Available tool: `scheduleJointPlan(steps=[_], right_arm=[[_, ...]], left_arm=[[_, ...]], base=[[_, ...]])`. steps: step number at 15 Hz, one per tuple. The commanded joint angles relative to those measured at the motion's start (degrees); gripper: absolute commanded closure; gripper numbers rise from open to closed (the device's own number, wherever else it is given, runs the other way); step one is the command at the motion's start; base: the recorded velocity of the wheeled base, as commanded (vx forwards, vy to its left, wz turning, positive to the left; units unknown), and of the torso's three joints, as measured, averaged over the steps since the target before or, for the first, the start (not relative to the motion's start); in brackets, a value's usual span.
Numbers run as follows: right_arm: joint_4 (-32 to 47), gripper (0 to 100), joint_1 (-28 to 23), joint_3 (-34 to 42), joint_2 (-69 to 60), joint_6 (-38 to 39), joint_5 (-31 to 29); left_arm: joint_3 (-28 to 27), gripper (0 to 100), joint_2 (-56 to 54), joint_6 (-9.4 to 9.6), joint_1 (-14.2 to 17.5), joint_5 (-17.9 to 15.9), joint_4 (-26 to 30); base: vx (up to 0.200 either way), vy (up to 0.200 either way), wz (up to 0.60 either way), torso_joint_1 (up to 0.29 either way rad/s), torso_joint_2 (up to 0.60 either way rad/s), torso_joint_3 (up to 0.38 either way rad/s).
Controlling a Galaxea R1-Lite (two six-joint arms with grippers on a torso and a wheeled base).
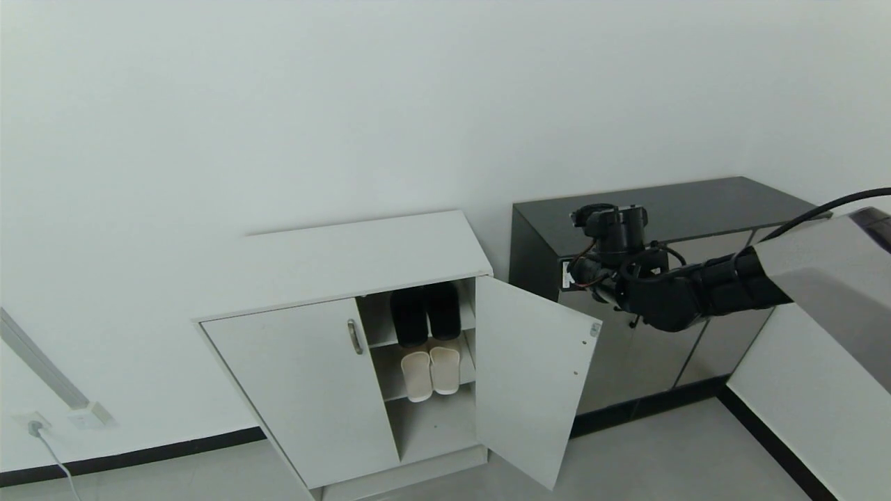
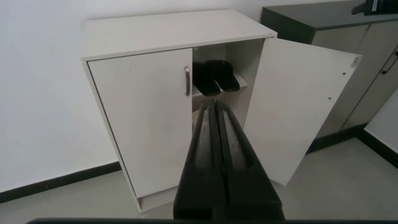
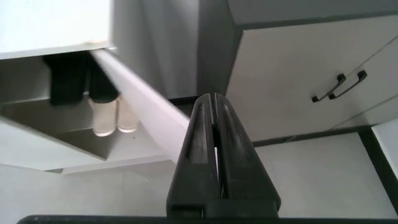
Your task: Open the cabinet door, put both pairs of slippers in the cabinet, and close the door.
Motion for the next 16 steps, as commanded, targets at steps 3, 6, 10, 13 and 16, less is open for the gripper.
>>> scheduleJointPlan(steps=[3,6,10,13,16], right_arm=[[2.0,100,-3.3,-6.4,7.5,0.0,1.4],[2.1,100,-4.0,-8.0,9.5,0.0,1.8],[2.0,100,-4.4,-8.5,11.8,0.0,1.8],[2.2,100,-4.5,-8.3,12.0,0.0,1.9],[2.2,100,-4.4,-7.9,12.2,0.1,1.9]], left_arm=[[0.0,100,0.1,0.0,-0.1,0.0,0.0],[0.0,100,0.0,0.0,0.0,0.0,0.0],[0.0,100,0.0,0.0,0.0,0.0,0.0],[0.0,100,0.0,0.0,-0.1,0.0,0.0],[0.0,100,0.0,0.0,0.0,0.0,0.0]], base=[[0.0,0.0,0.0,0.0,0.0,0.0],[0.0,0.0,0.0,0.0,0.0,0.0],[0.0,0.0,0.0,0.0,0.0,0.0],[0.0,0.0,0.0,0.0,0.0,0.0],[0.0,0.0,0.0,0.0,0.0,0.0]])
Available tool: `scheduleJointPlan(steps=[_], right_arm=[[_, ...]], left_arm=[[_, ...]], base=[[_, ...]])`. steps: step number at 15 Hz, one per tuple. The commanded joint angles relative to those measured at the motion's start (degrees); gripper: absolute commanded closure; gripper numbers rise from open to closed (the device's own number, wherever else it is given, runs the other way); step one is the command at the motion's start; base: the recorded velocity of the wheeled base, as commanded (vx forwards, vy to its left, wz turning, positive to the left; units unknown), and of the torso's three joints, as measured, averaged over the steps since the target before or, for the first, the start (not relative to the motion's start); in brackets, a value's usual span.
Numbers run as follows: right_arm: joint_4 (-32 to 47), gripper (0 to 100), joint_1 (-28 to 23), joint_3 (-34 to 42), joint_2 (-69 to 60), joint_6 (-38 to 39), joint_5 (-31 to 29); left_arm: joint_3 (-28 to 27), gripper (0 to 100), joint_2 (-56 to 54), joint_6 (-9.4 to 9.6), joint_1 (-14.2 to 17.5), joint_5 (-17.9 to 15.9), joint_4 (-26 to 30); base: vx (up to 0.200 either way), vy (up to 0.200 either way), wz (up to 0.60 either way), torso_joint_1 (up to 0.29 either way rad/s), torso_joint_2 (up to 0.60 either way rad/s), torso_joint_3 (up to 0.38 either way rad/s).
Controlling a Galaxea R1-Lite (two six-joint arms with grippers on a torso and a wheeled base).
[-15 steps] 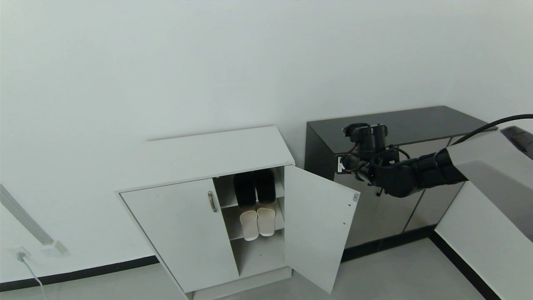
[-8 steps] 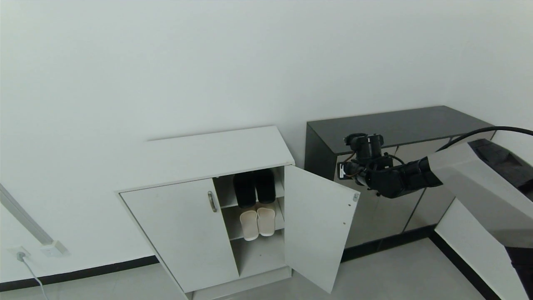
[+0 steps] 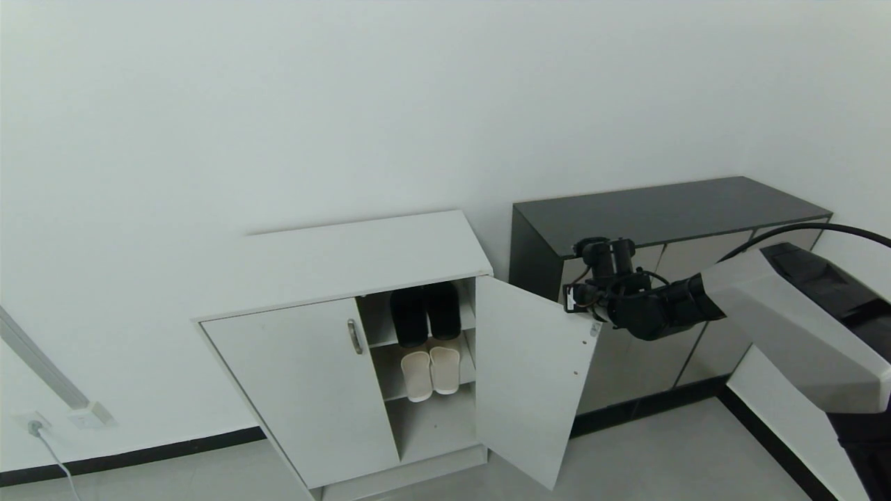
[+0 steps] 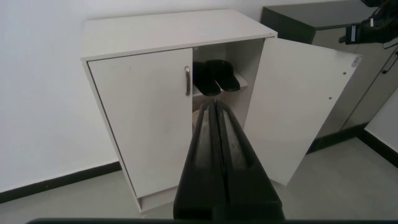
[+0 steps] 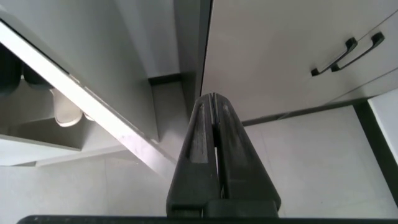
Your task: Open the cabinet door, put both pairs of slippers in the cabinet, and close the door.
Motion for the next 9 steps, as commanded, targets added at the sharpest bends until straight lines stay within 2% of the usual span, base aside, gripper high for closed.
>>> scheduleJointPlan(steps=[1,9], right_arm=[[0.1,100,0.0,0.3,0.1,0.0,0.0],[1.2,100,1.1,2.1,0.0,0.1,0.0]], left_arm=[[0.0,100,0.0,-0.04,0.0,0.0,0.0],[0.0,100,0.0,-0.04,0.0,-0.1,0.0]], base=[[0.0,0.0,0.0,0.0,0.0,0.0],[0.0,0.0,0.0,0.0,0.0,0.0]])
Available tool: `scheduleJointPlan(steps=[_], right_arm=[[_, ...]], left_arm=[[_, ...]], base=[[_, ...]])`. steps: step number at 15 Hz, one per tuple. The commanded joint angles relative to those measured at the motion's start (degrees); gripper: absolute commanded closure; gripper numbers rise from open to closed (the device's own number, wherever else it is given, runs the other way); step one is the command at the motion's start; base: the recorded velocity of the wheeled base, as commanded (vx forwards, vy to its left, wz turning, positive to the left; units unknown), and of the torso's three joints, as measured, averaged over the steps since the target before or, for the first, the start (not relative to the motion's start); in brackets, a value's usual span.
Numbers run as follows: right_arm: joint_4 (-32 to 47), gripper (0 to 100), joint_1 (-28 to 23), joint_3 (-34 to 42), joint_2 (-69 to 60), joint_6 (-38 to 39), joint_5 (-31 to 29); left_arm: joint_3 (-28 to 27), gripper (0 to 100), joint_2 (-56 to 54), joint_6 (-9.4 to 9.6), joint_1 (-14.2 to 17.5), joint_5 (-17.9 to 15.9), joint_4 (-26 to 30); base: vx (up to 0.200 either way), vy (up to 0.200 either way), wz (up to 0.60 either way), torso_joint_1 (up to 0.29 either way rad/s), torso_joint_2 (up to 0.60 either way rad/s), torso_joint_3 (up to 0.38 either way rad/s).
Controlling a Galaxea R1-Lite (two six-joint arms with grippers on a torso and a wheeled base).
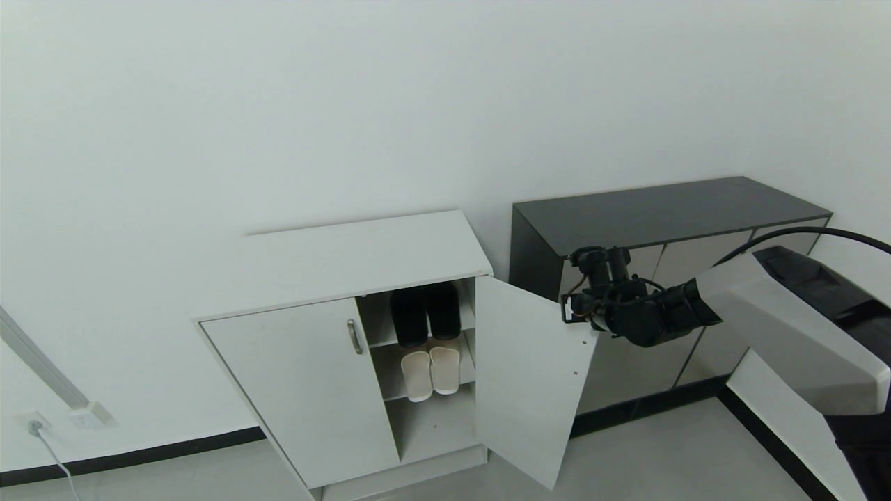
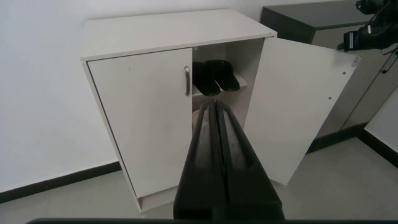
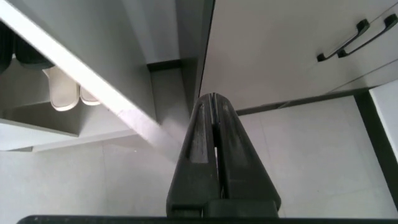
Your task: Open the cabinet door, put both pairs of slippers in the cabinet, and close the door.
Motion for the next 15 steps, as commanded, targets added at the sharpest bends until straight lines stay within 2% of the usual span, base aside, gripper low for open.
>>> scheduleJointPlan(steps=[1,5,15], right_arm=[[0.1,100,0.4,0.4,-0.2,0.0,0.0],[-0.3,100,2.9,2.8,-1.9,0.0,0.0],[-7.1,100,13.7,17.5,-8.8,2.4,0.0]], left_arm=[[0.0,100,0.1,-0.01,-0.1,0.0,0.0],[0.0,100,0.0,-0.01,0.0,0.0,0.0],[0.0,100,0.1,-0.01,-0.1,0.0,0.0]], base=[[0.0,0.0,0.0,0.0,0.0,0.0],[0.0,0.0,0.0,0.0,0.0,0.0],[0.0,0.0,0.0,0.0,0.0,0.0]])
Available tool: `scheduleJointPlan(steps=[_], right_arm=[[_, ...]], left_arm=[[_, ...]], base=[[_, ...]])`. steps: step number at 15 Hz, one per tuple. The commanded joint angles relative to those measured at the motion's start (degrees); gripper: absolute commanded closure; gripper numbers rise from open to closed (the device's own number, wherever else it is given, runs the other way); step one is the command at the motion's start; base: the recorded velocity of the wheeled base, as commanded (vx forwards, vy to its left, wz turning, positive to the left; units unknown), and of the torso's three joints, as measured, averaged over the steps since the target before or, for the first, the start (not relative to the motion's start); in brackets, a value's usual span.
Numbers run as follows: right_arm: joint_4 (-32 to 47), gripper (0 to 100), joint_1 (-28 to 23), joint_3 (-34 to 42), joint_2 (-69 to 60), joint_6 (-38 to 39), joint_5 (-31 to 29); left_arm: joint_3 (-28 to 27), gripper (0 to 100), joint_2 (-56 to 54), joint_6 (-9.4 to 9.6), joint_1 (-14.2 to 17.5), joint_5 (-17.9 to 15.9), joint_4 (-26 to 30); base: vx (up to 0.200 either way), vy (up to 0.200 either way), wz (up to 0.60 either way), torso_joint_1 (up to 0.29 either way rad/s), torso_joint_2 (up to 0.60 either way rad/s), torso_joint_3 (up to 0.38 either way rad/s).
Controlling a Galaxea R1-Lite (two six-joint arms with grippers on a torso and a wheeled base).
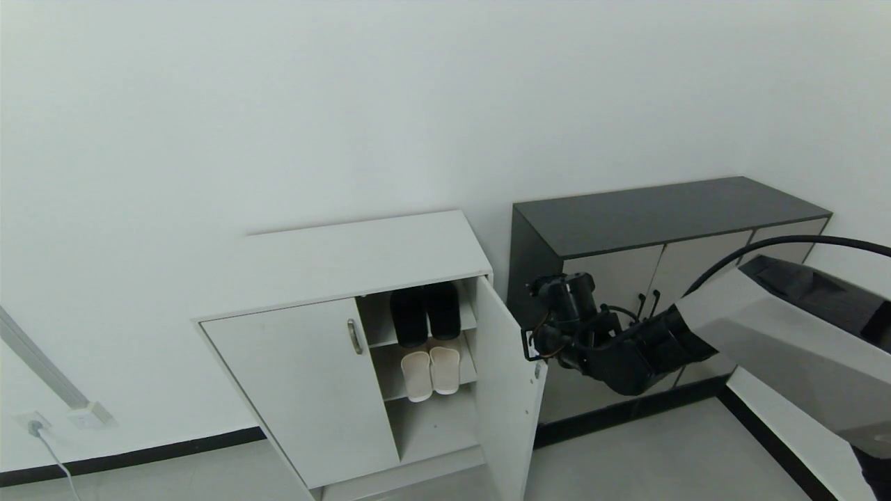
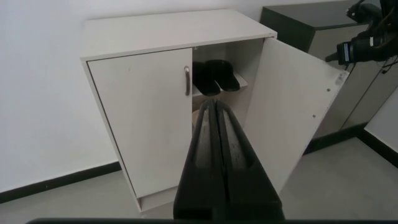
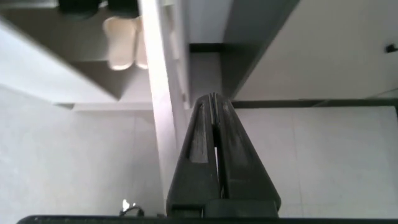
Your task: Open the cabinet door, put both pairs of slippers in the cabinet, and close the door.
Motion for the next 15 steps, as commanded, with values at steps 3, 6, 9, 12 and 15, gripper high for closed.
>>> scheduleJointPlan(steps=[3,6,9,12,15], right_arm=[[-3.7,100,5.9,7.3,-5.8,1.1,2.8],[-4.0,100,8.2,10.5,-9.9,1.9,4.7],[-5.9,100,8.5,13.5,-12.1,1.1,7.3],[-7.3,100,8.5,15.1,-12.1,0.3,7.4],[-8.4,100,8.5,16.1,-12.1,0.2,7.6]], left_arm=[[0.0,100,0.1,-0.04,0.0,-0.1,0.1],[0.0,100,0.0,-0.04,0.0,0.0,0.0],[0.0,100,0.0,-0.04,0.0,0.0,0.0],[0.0,100,0.0,-0.04,0.0,0.0,0.0],[0.0,100,0.0,-0.04,0.0,0.0,0.0]], base=[[0.0,0.0,0.0,0.0,0.0,0.0],[0.0,0.0,0.0,0.0,0.0,0.0],[0.0,0.0,0.0,0.0,0.0,0.0],[0.0,0.0,0.0,0.0,0.0,0.0],[0.0,0.0,0.2,0.001,0.0,0.001]])
